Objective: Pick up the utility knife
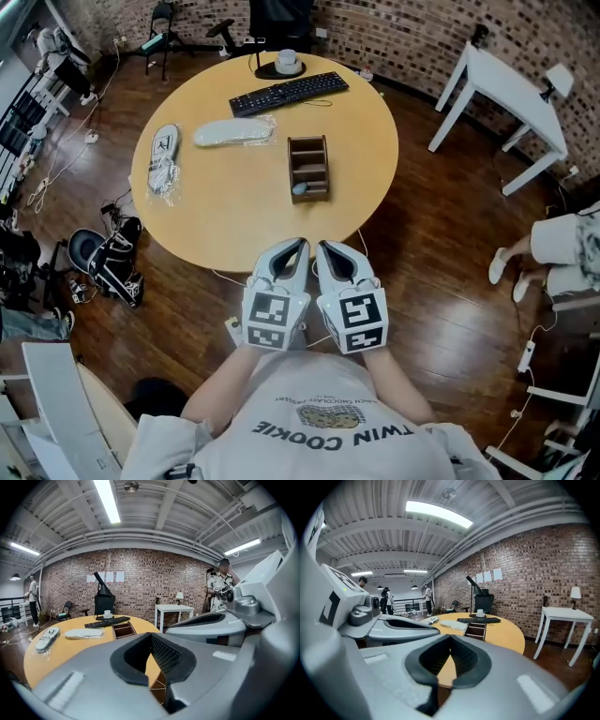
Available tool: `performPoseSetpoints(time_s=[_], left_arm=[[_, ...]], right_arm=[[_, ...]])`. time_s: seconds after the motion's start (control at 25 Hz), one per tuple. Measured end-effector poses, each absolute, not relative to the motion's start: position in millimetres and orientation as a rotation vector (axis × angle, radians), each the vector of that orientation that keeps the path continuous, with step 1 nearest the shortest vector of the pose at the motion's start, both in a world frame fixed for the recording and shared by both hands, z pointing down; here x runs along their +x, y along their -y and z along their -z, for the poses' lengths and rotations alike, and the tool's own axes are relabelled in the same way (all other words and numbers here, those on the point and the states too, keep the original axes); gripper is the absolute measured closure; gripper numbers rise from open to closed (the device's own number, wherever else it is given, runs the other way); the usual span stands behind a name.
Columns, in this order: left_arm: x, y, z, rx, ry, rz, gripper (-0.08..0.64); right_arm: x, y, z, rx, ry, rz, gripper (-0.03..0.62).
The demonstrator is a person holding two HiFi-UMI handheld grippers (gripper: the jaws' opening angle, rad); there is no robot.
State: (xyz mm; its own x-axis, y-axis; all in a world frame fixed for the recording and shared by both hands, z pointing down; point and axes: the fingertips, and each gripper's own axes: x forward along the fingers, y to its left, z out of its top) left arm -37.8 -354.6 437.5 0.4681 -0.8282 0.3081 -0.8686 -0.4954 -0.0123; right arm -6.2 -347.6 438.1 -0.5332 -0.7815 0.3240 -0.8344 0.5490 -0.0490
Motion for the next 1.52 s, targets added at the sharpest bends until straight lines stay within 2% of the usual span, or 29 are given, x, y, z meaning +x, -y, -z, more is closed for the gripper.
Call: performPoseSetpoints(time_s=[0.36,0.6,1.08,1.52], left_arm=[[-52,409,-461,2.716,1.348,-0.620,0.552],[-55,438,-489,2.866,1.247,-0.897,0.550],[-49,487,-544,2.973,0.978,-1.308,0.447],[-42,514,-577,3.026,0.875,-1.611,0.416]], right_arm=[[-23,391,-456,1.442,2.458,-0.328,0.592],[-25,413,-473,1.496,2.413,-0.368,0.592],[-20,436,-510,1.565,2.329,-0.488,0.592],[-8,443,-518,1.601,2.285,-0.516,0.592]])
